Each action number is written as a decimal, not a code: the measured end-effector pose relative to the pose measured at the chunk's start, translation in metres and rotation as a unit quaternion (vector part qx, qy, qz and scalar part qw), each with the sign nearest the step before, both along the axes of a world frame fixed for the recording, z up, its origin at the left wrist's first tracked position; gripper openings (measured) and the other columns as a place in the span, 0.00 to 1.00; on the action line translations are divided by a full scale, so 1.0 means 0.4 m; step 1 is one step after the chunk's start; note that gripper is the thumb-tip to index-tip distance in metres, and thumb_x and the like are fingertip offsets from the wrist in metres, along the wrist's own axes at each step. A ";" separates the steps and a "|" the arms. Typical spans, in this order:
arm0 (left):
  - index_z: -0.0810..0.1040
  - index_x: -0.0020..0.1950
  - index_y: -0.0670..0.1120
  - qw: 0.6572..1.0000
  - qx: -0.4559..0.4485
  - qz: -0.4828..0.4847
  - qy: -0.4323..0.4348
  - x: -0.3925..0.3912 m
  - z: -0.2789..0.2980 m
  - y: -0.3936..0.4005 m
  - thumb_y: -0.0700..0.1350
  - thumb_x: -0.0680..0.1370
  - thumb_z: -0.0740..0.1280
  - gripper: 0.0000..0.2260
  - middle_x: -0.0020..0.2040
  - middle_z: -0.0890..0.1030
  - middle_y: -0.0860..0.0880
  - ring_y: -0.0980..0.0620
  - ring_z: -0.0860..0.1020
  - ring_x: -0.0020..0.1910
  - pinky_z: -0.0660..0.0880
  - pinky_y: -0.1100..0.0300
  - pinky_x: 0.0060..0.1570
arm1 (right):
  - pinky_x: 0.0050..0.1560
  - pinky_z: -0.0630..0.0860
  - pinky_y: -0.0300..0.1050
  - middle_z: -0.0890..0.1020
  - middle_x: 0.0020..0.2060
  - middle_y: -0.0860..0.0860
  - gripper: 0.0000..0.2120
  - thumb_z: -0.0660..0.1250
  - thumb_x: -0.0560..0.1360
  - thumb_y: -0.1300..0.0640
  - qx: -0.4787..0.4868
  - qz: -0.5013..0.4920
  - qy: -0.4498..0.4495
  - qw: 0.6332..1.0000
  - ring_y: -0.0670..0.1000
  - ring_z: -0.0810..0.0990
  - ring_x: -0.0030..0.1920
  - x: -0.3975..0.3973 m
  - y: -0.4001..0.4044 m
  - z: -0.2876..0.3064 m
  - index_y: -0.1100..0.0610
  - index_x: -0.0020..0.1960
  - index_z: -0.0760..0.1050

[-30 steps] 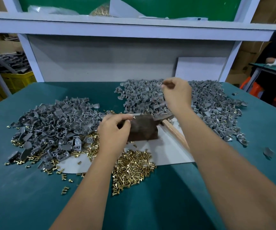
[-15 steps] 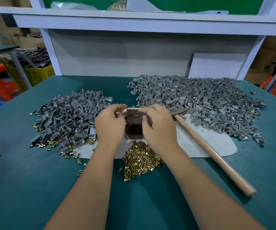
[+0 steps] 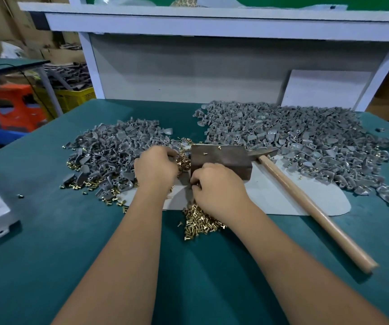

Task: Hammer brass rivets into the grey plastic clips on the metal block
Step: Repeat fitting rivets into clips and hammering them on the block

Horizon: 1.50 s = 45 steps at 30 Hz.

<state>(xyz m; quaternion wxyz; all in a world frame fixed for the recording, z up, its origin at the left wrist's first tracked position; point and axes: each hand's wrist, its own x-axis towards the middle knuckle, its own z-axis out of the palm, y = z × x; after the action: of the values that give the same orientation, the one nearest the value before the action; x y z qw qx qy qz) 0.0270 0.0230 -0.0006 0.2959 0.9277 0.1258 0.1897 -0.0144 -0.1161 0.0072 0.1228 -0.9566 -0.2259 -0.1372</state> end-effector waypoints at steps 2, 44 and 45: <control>0.84 0.56 0.52 1.000 -0.018 0.001 -0.016 0.002 0.002 0.002 0.40 0.76 0.65 0.13 0.53 0.85 0.49 0.44 0.80 0.51 0.76 0.52 0.53 | 0.45 0.72 0.47 0.78 0.49 0.53 0.10 0.62 0.75 0.58 0.005 -0.003 0.003 1.000 0.56 0.75 0.53 0.000 0.000 0.003 0.56 0.52 0.81; 0.82 0.57 0.57 0.936 -0.271 -0.203 -0.096 0.000 0.010 -0.111 0.35 0.73 0.63 0.22 0.61 0.78 0.49 0.49 0.76 0.62 0.77 0.45 0.60 | 0.56 0.74 0.40 0.75 0.45 0.43 0.07 0.70 0.72 0.65 0.318 -0.127 -0.044 0.938 0.45 0.77 0.47 0.097 -0.147 0.021 0.55 0.46 0.83; 0.82 0.58 0.57 0.934 -0.275 -0.208 -0.095 0.000 0.010 -0.110 0.34 0.74 0.62 0.23 0.63 0.77 0.49 0.49 0.75 0.64 0.76 0.45 0.61 | 0.57 0.73 0.41 0.76 0.45 0.43 0.07 0.69 0.73 0.65 0.291 -0.120 -0.056 0.947 0.45 0.76 0.47 0.094 -0.148 0.023 0.56 0.46 0.83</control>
<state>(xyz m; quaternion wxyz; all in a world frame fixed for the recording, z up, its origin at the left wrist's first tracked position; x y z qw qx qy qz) 0.0269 -0.0211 0.0033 0.5828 0.7931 -0.0515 0.1693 0.0233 -0.1754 0.0163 0.3658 -0.8899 -0.0660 -0.2645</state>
